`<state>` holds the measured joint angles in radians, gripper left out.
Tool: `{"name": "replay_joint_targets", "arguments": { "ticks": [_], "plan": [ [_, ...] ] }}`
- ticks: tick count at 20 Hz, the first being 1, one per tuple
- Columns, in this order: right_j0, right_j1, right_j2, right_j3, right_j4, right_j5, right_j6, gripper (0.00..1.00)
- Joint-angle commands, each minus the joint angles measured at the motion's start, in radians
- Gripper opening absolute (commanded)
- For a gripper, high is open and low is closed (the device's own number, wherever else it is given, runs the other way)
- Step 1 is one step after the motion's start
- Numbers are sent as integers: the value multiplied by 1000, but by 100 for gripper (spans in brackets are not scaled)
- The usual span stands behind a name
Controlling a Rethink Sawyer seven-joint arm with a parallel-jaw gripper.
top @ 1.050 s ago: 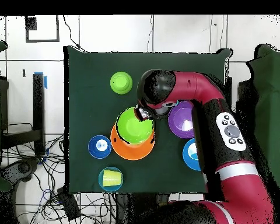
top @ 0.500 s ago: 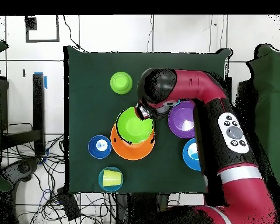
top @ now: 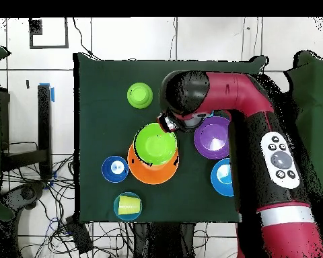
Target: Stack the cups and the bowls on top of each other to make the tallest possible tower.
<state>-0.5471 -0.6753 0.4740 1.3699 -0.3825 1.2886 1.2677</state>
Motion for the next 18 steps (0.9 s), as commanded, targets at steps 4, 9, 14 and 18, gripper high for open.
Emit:
{"name": "replay_joint_targets", "arguments": {
  "ticks": [4,9,14,18],
  "plan": [
    [51,60,7,-126,-54,19,-11,100],
    [69,112,11,-187,-77,-86,-2,100],
    [76,154,12,-220,-58,-161,33,100],
    [96,192,7,-280,-53,-150,28,100]
  ]
}}
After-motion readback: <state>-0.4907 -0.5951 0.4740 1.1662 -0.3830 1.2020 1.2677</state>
